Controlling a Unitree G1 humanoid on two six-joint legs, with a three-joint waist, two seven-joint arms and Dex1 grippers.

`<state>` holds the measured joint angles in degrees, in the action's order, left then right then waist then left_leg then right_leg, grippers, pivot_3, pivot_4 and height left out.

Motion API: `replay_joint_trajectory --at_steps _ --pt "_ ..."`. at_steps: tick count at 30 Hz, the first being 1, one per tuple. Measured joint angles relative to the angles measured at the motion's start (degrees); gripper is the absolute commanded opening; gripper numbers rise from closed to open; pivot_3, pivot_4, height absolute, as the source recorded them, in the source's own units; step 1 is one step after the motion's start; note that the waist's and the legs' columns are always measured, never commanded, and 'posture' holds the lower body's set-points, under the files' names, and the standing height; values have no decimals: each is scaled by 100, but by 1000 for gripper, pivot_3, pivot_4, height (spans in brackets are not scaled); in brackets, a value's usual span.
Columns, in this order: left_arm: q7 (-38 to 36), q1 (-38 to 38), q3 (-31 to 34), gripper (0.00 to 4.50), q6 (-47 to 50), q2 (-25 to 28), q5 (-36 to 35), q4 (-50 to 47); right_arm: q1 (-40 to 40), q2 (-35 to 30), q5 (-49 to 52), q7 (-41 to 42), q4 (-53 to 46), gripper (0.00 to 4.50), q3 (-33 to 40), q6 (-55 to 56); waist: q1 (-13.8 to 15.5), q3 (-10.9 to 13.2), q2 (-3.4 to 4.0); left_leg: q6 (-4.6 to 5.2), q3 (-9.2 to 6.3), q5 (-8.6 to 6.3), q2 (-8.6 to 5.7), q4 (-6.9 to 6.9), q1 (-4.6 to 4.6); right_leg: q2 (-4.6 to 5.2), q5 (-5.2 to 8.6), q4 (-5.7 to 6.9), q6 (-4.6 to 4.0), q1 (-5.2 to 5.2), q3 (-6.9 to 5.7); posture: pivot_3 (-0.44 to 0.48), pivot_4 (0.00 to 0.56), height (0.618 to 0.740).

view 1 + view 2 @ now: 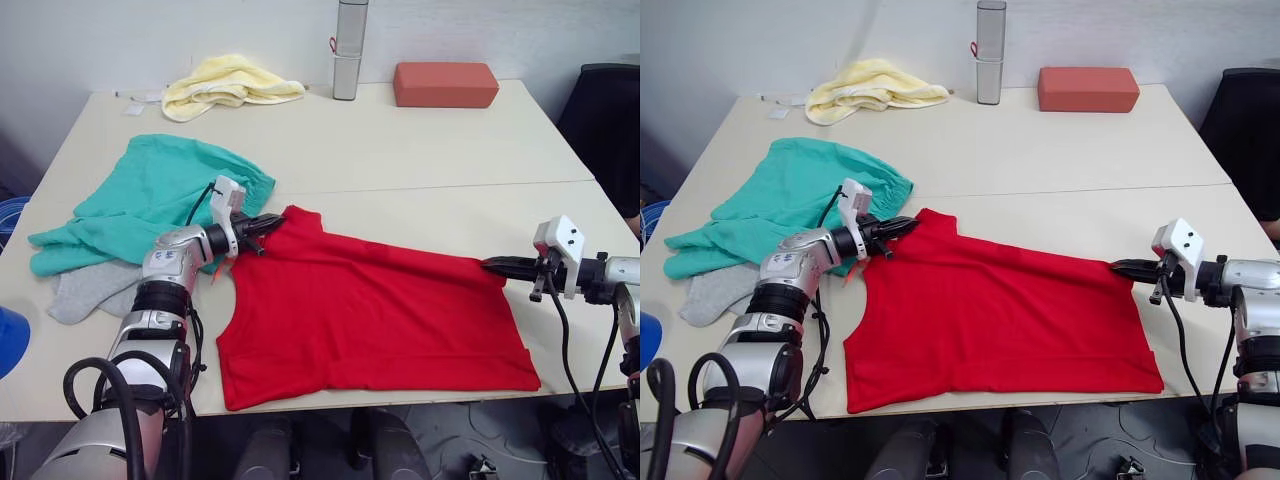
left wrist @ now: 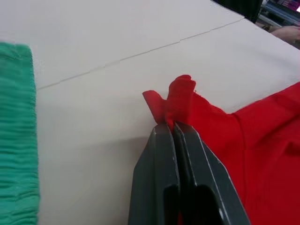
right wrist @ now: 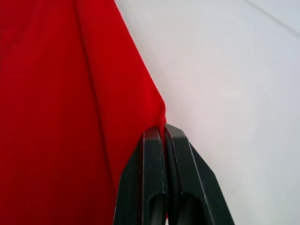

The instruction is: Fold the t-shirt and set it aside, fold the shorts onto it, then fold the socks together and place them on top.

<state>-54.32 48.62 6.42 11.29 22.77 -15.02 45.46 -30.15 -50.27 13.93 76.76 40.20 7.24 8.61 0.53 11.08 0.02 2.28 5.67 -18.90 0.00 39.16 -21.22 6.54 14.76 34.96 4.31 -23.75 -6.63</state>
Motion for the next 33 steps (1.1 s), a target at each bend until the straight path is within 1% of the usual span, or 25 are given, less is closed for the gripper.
replay_joint_trajectory --at_steps 13,16,21,25,28,33 --pt "-536 -785 -17 28 -1958 244 23 -579 662 94 23 9 -185 0 74 1778 -46 0 0 5 0 1 1 0 2 2 0 1 0 1 0 0 150 740" --pt "-702 -1081 -23 28 -2681 332 58 -785 838 94 -11 -24 -154 0 74 2363 -54 0 0 5 -1 0 2 -3 3 2 0 -1 0 2 -1 0 150 740" --pt "-796 -1377 -93 28 -3519 436 200 -880 926 93 -300 -223 173 0 56 3418 -50 0 0 8 -1 0 1 -2 6 5 0 -2 0 5 -1 0 150 740" --pt "-843 -1531 -207 28 -4224 543 347 -908 882 89 -720 -681 654 0 -12 4315 -63 0 1 8 1 -2 2 -5 7 5 0 -4 0 4 0 0 150 740" --pt "-878 -1636 -306 28 -4557 561 423 -883 839 84 -914 -865 952 0 -78 4782 -61 0 0 9 0 -1 2 -5 7 5 0 -5 0 5 -1 0 150 740" --pt "-917 -1710 -350 28 -4836 700 442 -871 804 59 -1160 -1115 1218 0 -265 5326 -68 0 1 11 1 -2 3 -5 7 5 0 -4 0 4 0 0 150 740"
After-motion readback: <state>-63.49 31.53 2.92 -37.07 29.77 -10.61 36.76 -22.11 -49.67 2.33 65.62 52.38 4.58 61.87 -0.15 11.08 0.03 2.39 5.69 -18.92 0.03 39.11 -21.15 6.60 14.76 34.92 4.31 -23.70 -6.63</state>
